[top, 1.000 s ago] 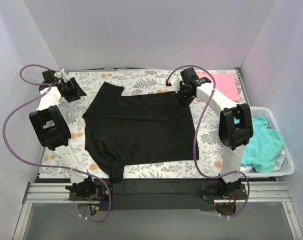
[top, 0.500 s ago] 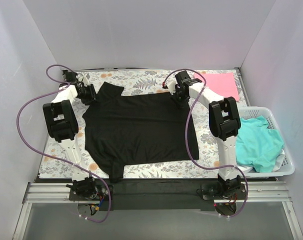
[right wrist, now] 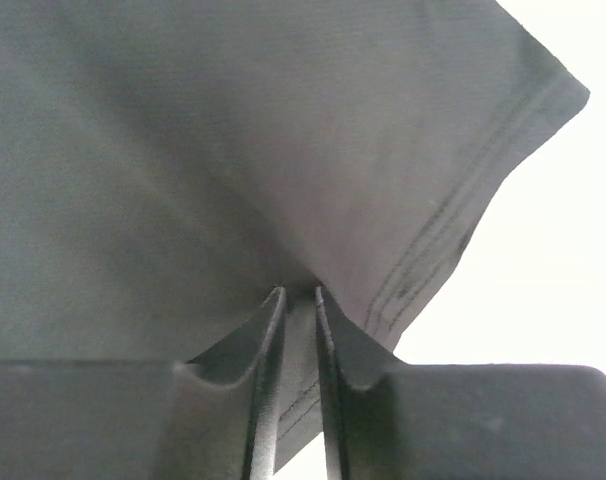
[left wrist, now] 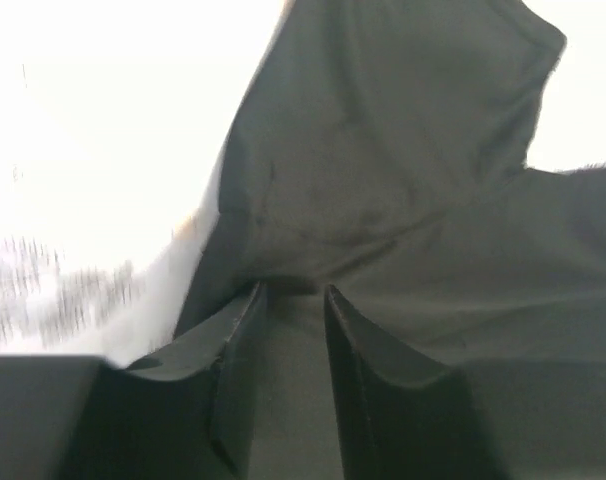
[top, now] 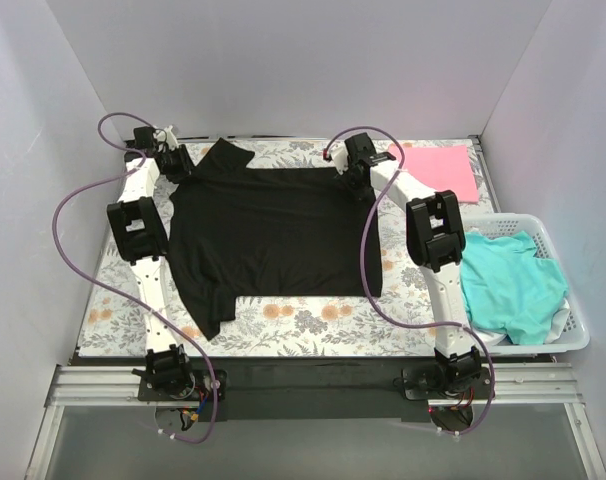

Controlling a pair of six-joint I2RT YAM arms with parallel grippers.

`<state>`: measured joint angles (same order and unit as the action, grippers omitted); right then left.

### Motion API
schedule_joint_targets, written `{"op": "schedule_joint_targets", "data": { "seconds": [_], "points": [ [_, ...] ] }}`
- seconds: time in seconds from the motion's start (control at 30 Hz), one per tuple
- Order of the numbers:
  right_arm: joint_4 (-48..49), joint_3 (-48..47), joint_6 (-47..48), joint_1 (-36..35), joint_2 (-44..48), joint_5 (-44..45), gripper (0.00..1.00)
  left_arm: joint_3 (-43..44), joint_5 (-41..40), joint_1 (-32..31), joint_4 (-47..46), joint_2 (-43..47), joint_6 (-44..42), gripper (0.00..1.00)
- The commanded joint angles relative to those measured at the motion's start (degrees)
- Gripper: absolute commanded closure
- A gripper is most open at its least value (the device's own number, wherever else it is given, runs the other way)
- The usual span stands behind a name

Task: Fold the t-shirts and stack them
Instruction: Flatten the tshirt out

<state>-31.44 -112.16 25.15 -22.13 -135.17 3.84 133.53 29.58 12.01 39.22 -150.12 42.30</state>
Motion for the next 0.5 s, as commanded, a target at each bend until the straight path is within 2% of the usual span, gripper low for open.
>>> {"op": "schedule_joint_targets", "data": {
  "seconds": [0.0,0.03,0.07,0.17,0.2,0.27,0.3,0.37,0.43,0.47],
  "points": [
    [3.05,-7.18,-1.85,1.47,-5.35,4.86,0.74,3.58,2.83,-0.06,-4.40,-1.76,2.24,0.65],
    [2.79,-8.50,-1.94,1.48,-5.10,4.60,0.73,2.18,3.89,0.03,-6.59,-0.27,3.13,0.57],
    [2.79,-8.95,-1.60,1.56,-4.23,3.30,0.70,0.60,5.90,0.03,-10.62,4.01,3.57,0.53],
    [1.66,-7.29,-0.72,1.56,2.61,-2.57,0.53,-3.89,7.24,0.12,-12.51,11.06,2.61,0.41],
    [1.12,-4.67,-0.36,1.39,7.16,-4.78,0.43,-4.68,8.20,0.29,-11.81,15.43,1.04,0.37],
    [-1.24,-1.50,0.25,1.04,11.84,-9.01,0.36,-6.88,9.35,1.08,-7.00,20.20,-0.98,0.31],
    [-2.39,1.56,1.21,0.69,16.13,-10.33,0.31,-7.58,10.74,1.35,-4.62,24.22,-2.39,0.31],
    [-4.67,5.53,2.36,0.25,20.46,-13.83,0.29,-12.31,11.90,2.05,3.09,28.29,-8.53,0.30],
    [-8.97,11.13,4.82,-0.28,25.65,-16.48,0.27,-19.41,13.39,2.31,6.64,36.19,-16.49,0.30],
    [-10.03,13.09,5.52,-0.54,27.23,-17.28,0.27,-27.20,13.66,2.49,9.44,39.35,-18.90,0.30]
  ]
}}
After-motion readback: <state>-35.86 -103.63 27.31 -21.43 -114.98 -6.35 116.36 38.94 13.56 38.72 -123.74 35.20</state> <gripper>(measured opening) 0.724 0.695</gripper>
